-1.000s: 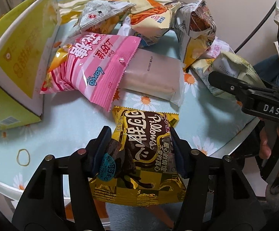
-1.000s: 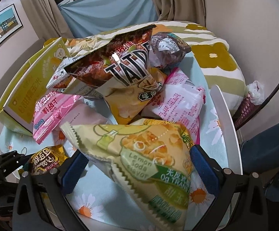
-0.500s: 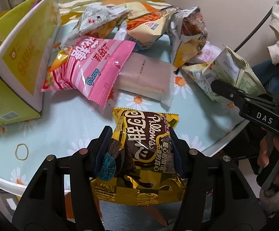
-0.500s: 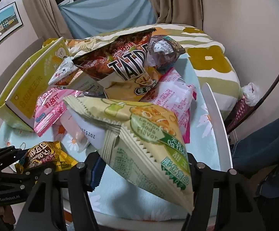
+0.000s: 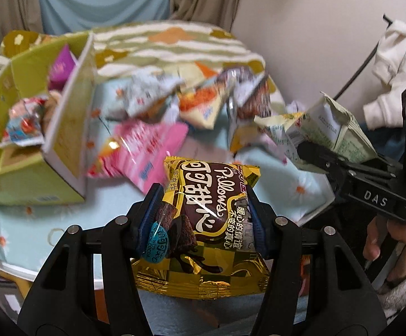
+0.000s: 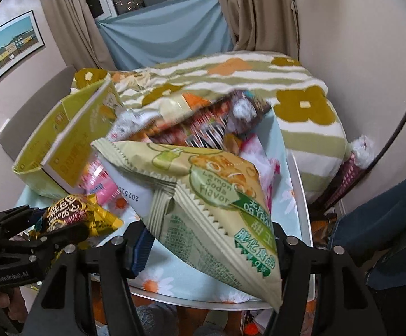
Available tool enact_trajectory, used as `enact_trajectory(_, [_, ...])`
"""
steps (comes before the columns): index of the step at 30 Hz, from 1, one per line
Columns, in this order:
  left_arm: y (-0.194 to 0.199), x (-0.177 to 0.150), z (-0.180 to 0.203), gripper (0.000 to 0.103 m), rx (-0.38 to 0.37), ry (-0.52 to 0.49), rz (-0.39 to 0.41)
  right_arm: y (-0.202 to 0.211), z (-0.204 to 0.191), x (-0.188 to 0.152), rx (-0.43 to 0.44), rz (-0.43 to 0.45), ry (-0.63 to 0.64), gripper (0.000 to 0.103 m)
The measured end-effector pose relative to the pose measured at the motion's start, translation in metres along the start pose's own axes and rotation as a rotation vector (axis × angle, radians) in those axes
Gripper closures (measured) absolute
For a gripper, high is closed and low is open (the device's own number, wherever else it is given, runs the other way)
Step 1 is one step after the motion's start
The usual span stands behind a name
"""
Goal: Organize snacks
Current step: 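Carry both bags over the box and open both tools to drop them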
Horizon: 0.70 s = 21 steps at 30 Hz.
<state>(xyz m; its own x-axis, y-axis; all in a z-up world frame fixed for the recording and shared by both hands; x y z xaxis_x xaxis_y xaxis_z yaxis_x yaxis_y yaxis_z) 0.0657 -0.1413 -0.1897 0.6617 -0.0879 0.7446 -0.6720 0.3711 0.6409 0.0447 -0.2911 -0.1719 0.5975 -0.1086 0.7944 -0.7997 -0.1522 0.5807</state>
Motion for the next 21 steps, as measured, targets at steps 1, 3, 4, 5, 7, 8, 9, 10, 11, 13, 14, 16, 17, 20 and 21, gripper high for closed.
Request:
enact_trajectory(1, [0.004,0.005,-0.003,0.048,0.007,0.001,0.014,0.003,-0.005,0.008,0.013,0.011,0.003,0.043])
enact_trajectory(3, [0.013,0.02,-0.013,0.048,0.023,0.004,0.048,0.007,-0.017,0.021,0.038,0.029,0.011,0.043])
enact_trajectory(4, [0.017,0.027,-0.02,0.048,0.033,0.007,0.062,0.008,-0.022,0.027,0.047,0.039,0.017,0.043])
enact_trajectory(5, [0.02,0.032,-0.026,0.048,0.039,0.01,0.072,0.009,-0.029,0.033,0.056,0.048,0.023,0.043])
enact_trajectory(7, [0.029,0.046,-0.045,0.048,0.056,0.02,0.092,0.009,-0.046,0.045,0.078,0.062,0.037,0.043])
enact_trajectory(8, [0.032,0.05,-0.052,0.048,0.062,0.022,0.099,0.007,-0.056,0.052,0.094,0.063,0.041,0.043])
enact_trajectory(9, [0.036,0.057,-0.064,0.048,0.073,0.026,0.11,0.004,-0.066,0.057,0.112,0.062,0.043,0.043])
enact_trajectory(10, [0.038,0.062,-0.073,0.048,0.081,0.028,0.115,0.001,-0.076,0.064,0.129,0.063,0.046,0.043])
enact_trajectory(11, [0.04,0.066,-0.082,0.048,0.088,0.029,0.119,-0.002,-0.086,0.069,0.14,0.066,0.052,0.043])
enact_trajectory(13, [0.043,0.075,-0.103,0.048,0.105,0.035,0.126,-0.013,-0.111,0.081,0.163,0.07,0.067,0.043])
enact_trajectory(14, [0.044,0.08,-0.114,0.048,0.113,0.039,0.128,-0.016,-0.12,0.085,0.173,0.072,0.068,0.043])
enact_trajectory(16, [0.046,0.092,-0.141,0.048,0.136,0.041,0.13,-0.028,-0.142,0.093,0.199,0.07,0.068,0.043])
enact_trajectory(17, [0.045,0.095,-0.151,0.048,0.142,0.043,0.131,-0.035,-0.154,0.097,0.211,0.068,0.068,0.043])
enact_trajectory(20, [0.043,0.105,-0.195,0.048,0.17,0.059,0.131,-0.053,-0.186,0.105,0.235,0.061,0.085,0.043])
enact_trajectory(21, [0.041,0.107,-0.209,0.048,0.177,0.069,0.128,-0.061,-0.2,0.108,0.238,0.057,0.093,0.043])
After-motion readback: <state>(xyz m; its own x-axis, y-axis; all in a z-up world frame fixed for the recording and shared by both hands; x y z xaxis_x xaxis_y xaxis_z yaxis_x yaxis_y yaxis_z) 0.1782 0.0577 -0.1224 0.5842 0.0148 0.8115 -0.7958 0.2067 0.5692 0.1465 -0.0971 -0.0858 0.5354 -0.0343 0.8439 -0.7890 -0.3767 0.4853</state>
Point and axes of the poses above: each gripper's, at about its wrist camera, not at the fingertips, and y roughly against the way its jaws point, z to its right, x to its top, the point moved 5 cm from there along -y, roughly the way its jaws point, and after that the axes turned 14 degrees about z, right-handed, at the moved point
